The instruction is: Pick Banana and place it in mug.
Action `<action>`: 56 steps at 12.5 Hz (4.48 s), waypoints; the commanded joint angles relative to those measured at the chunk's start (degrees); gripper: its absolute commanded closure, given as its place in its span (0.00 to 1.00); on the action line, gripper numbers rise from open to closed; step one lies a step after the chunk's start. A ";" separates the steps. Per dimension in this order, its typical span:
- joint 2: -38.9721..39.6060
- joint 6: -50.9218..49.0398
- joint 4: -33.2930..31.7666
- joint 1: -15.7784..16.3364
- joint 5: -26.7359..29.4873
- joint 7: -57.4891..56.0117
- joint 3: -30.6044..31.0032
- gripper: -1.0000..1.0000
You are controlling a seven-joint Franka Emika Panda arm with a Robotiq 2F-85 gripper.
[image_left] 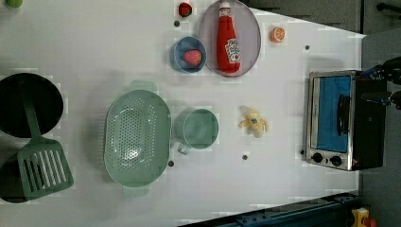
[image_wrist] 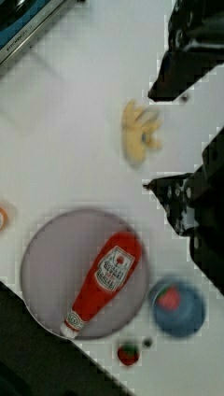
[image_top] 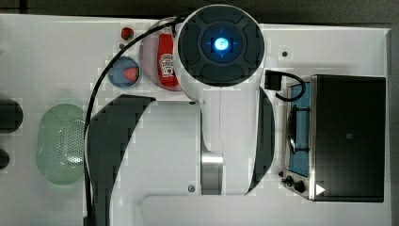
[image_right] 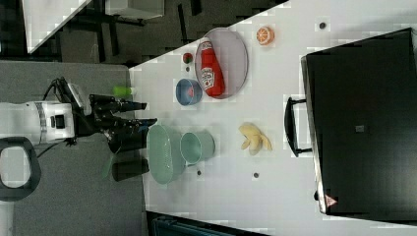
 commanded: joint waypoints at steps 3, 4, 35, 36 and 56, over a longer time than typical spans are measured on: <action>-19.41 -10.49 -13.81 -1.66 -1.07 1.55 -1.01 0.04; -18.93 -9.27 -15.18 -1.63 -1.07 1.23 -1.00 0.00; 20.84 56.89 -38.23 -2.02 -1.03 -45.76 -1.32 0.68; 20.07 56.84 -38.46 -2.15 -0.98 -45.77 -1.36 0.68; -11.85 16.27 -29.74 2.35 10.89 -9.05 17.50 0.68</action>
